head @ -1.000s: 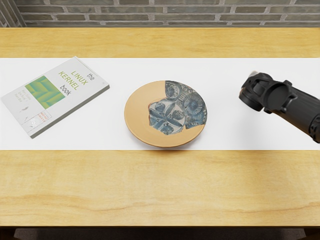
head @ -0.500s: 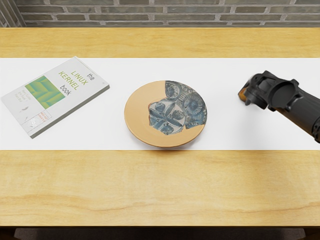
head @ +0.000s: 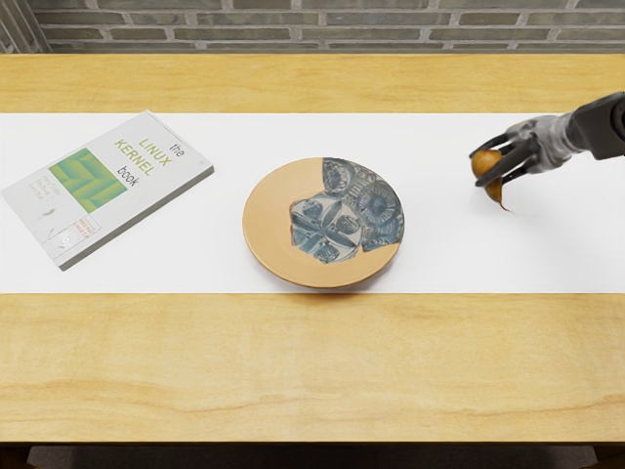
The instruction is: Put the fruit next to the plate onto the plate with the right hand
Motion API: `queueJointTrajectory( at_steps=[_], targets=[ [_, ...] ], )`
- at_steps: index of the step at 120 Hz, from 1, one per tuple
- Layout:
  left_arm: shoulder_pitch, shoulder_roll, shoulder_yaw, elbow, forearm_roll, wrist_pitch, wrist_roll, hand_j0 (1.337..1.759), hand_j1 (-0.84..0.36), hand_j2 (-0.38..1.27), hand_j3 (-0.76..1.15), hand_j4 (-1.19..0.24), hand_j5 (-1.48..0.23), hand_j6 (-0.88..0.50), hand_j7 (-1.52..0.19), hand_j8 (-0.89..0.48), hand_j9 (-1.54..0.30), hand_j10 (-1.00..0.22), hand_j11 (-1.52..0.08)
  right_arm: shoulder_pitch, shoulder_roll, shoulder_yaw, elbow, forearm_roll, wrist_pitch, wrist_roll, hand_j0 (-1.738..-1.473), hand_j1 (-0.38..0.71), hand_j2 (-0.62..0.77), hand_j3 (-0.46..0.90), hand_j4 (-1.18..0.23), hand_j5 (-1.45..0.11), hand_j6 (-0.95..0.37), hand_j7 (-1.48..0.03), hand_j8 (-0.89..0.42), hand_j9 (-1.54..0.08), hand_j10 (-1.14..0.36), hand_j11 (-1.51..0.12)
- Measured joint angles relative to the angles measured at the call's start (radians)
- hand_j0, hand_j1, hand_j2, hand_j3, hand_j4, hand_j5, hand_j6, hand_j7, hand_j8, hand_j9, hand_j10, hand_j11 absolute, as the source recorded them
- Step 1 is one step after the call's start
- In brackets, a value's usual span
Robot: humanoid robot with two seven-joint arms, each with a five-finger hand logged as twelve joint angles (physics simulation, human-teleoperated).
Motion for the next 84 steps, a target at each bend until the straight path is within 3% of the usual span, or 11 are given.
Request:
queueJointTrajectory(
  at_steps=[14,33,44,55,64,71,84],
  targets=[
    [0.0,0.0,0.0,0.0,0.0,0.0,0.0,1.658,0.35,0.0,0.0,0.0,0.0,0.0,0.0,0.0,0.0,0.0,0.0,0.067,0.074,0.005,0.003,0.136,0.053,-0.001,-1.635,0.34,0.07,0.0,-0.58,-1.15,-0.37,-1.15,-0.36,-1.16,-0.46,-1.13],
    [0.0,0.0,0.0,0.0,0.0,0.0,0.0,1.658,0.35,0.0,0.0,0.0,0.0,0.0,0.0,0.0,0.0,0.0,0.0,0.103,0.224,0.032,0.005,0.201,0.076,-0.001,-1.638,0.33,0.04,0.0,-0.59,-1.17,-0.37,-1.14,-0.38,-1.14,-0.46,-1.12],
    [0.0,0.0,0.0,0.0,0.0,0.0,0.0,1.658,0.35,0.0,0.0,0.0,0.0,0.0,0.0,0.0,0.0,0.0,0.0,0.106,0.279,0.056,0.007,0.215,0.081,-0.001,-1.64,0.38,0.13,0.0,-0.55,-1.18,-0.34,-1.13,-0.34,-1.14,-0.43,-1.11],
    [0.0,0.0,0.0,0.0,0.0,0.0,0.0,1.658,0.35,0.0,0.0,0.0,0.0,0.0,0.0,0.0,0.0,0.0,0.0,0.09,0.289,0.088,0.006,0.249,0.079,0.0,-1.646,0.14,0.08,0.0,-0.37,-0.78,-0.23,-0.75,-0.24,-0.75,-0.32,-0.74],
    [0.0,0.0,0.0,0.0,0.0,0.0,0.0,1.658,0.35,0.0,0.0,0.0,0.0,0.0,0.0,0.0,0.0,0.0,0.0,0.08,0.277,0.102,0.025,0.265,0.078,0.001,-1.65,0.0,0.05,0.0,-0.26,-0.55,-0.16,-0.52,-0.17,-0.53,-0.19,-0.52],
    [0.0,0.0,0.0,0.0,0.0,0.0,0.0,1.658,0.35,0.0,0.0,0.0,0.0,0.0,0.0,0.0,0.0,0.0,0.0,0.071,0.215,0.117,0.072,0.279,0.077,0.001,-1.652,-0.08,0.04,0.0,-0.2,-0.42,-0.13,-0.4,-0.13,-0.4,-0.15,-0.39],
    [0.0,0.0,0.0,0.0,0.0,0.0,0.0,1.658,0.35,0.0,0.0,0.0,0.0,0.0,0.0,0.0,0.0,0.0,0.0,-0.037,-0.115,0.164,0.293,0.324,0.076,0.001,-1.655,-0.19,0.02,0.0,-0.12,-0.25,-0.08,-0.24,-0.08,-0.24,-0.09,-0.24]
  ],
)
